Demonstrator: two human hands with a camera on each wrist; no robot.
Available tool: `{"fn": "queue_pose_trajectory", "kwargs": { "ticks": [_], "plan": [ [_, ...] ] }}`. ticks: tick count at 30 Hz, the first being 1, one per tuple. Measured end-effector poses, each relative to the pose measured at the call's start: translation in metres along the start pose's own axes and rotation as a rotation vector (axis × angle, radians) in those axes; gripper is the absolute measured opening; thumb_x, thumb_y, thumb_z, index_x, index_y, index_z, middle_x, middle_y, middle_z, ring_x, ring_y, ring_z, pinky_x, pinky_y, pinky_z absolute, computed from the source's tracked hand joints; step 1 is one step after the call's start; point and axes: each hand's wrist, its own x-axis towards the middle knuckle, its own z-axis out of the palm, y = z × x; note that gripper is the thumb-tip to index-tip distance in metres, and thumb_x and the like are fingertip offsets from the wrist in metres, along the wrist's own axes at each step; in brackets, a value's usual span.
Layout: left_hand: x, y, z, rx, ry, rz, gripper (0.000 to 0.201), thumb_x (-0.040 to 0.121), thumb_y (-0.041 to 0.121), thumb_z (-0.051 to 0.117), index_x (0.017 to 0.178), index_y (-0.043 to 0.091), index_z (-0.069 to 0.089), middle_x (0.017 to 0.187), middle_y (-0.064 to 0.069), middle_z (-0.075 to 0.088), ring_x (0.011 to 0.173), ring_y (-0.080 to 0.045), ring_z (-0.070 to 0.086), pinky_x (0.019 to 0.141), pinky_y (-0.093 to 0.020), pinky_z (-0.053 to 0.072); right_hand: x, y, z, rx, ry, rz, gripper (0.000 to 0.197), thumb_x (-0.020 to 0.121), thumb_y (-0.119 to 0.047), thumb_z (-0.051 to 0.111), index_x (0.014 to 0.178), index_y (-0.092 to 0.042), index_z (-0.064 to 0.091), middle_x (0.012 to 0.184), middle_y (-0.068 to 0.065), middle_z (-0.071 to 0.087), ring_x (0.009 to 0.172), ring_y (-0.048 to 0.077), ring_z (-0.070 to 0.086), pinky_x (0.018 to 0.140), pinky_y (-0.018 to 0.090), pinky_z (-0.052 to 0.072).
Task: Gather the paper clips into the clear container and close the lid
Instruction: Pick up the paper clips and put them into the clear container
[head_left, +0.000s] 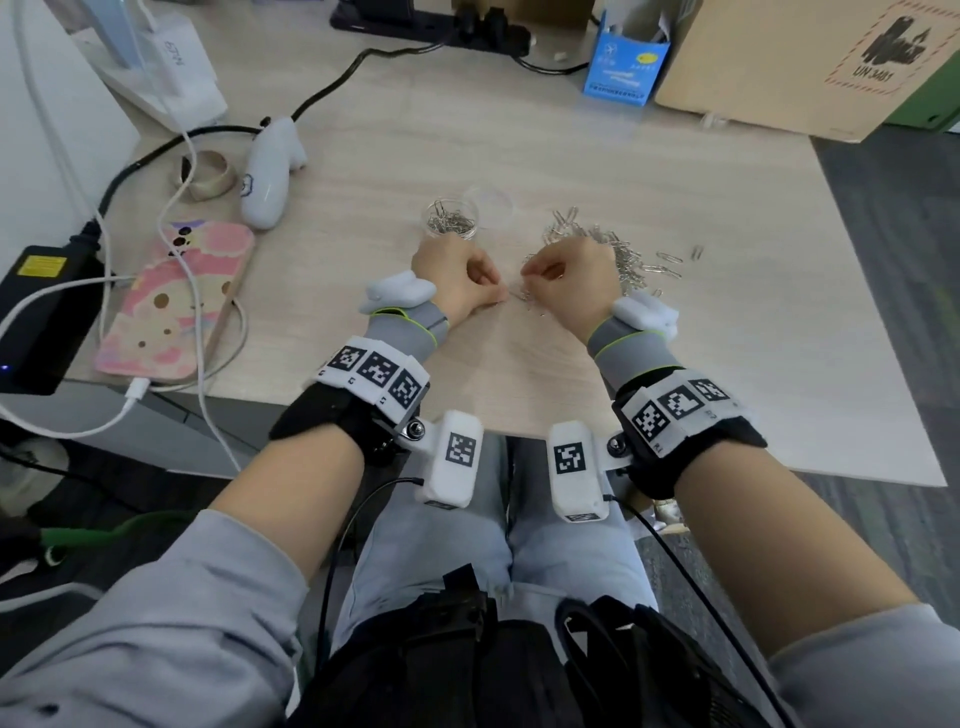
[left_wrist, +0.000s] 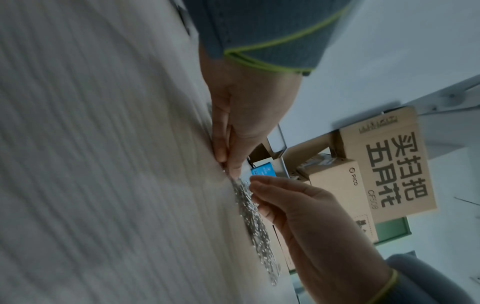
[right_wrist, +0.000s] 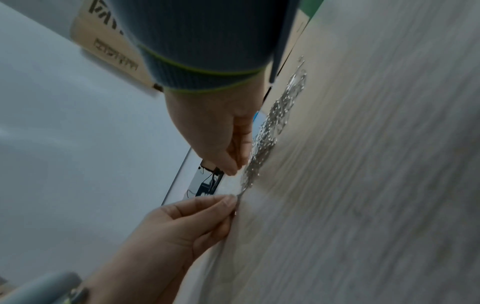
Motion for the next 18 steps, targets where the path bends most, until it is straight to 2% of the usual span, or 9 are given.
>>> {"fn": "queue_pose_trajectory", "kwargs": {
  "ticks": [3,5,6,8,10,12,13,15,18],
  "plan": [
    [0.004,0.013,0.011,-0.044,-0.015,0.038,0.011,0.071,0.010,0.070,0.081,0.006,0.071,0.059,0.003,0.061,0.047,0.004,0.052,0.070,-0.028,0.053,-0.003,0.014,-0.012,0.071,0.140,0.043,0.019,0.078,-0.008,0.060,0.089,-0.008,0.075,0.095,0.012,0.072,0.089,0.026,0.066,0.079,0.029,0.048],
    [0.009,0.020,0.016,-0.032,-0.047,0.067,0.016,0.072,0.007,0.069,0.088,0.004,0.070,0.072,-0.004,0.064,0.057,0.004,0.051,0.068,-0.019,0.049,-0.004,0.027,-0.022,0.065,0.186,0.102,0.023,0.079,-0.012,0.059,0.097,-0.010,0.073,0.106,0.010,0.069,0.099,0.025,0.063,0.085,0.030,0.047],
    [0.010,0.023,0.017,-0.024,-0.063,0.080,0.018,0.072,0.005,0.070,0.090,0.004,0.070,0.077,-0.006,0.065,0.060,0.004,0.051,0.068,-0.014,0.047,-0.003,0.033,-0.025,0.063,0.193,0.125,0.025,0.081,-0.013,0.059,0.102,-0.010,0.072,0.113,0.010,0.067,0.105,0.024,0.061,0.089,0.028,0.045],
    [0.014,0.028,0.019,-0.057,-0.105,0.099,0.021,0.071,0.002,0.070,0.092,0.004,0.069,0.085,-0.010,0.069,0.060,0.005,0.054,0.073,-0.018,0.049,-0.002,0.046,-0.032,0.067,0.195,0.157,0.028,0.084,-0.015,0.058,0.110,-0.009,0.068,0.127,0.010,0.060,0.117,0.023,0.055,0.095,0.019,0.035],
    [0.019,0.034,0.024,-0.081,-0.133,0.118,0.024,0.070,-0.001,0.070,0.093,0.005,0.069,0.088,-0.012,0.071,0.054,0.010,0.056,0.074,-0.018,0.051,0.000,0.058,-0.037,0.066,0.178,0.200,0.034,0.087,-0.016,0.057,0.119,-0.010,0.063,0.140,0.010,0.050,0.130,0.022,0.045,0.101,0.018,0.027],
    [0.024,0.042,0.028,-0.082,-0.113,0.157,0.024,0.071,-0.003,0.066,0.092,0.006,0.070,0.089,-0.011,0.072,0.053,0.016,0.055,0.071,-0.011,0.051,0.004,0.067,-0.042,0.047,0.143,0.226,0.042,0.089,-0.017,0.053,0.130,-0.008,0.054,0.149,0.014,0.037,0.142,0.026,0.028,0.111,0.026,0.021],
    [0.026,0.046,0.029,-0.086,-0.078,0.178,0.022,0.072,-0.002,0.064,0.092,0.007,0.070,0.090,-0.011,0.072,0.056,0.014,0.056,0.072,-0.012,0.052,0.008,0.071,-0.044,0.032,0.124,0.232,0.044,0.090,-0.018,0.051,0.133,-0.006,0.049,0.151,0.016,0.032,0.144,0.029,0.019,0.115,0.030,0.018],
    [0.030,0.053,0.030,-0.054,-0.004,0.208,0.020,0.077,0.004,0.062,0.095,0.009,0.070,0.099,-0.011,0.071,0.074,0.001,0.060,0.081,-0.017,0.048,0.014,0.079,-0.048,-0.005,0.115,0.252,0.046,0.091,-0.017,0.048,0.134,-0.001,0.045,0.151,0.021,0.028,0.145,0.035,0.013,0.116,0.036,0.017],
    [0.042,0.059,0.038,0.078,-0.023,0.217,0.029,0.086,0.013,0.056,0.114,0.011,0.062,0.126,-0.012,0.058,0.115,-0.022,0.054,0.092,-0.016,0.031,0.023,0.087,-0.054,0.008,0.092,0.329,0.043,0.087,-0.022,0.043,0.116,0.009,0.050,0.138,0.026,0.041,0.135,0.036,0.031,0.108,0.036,0.027]
  ]
}}
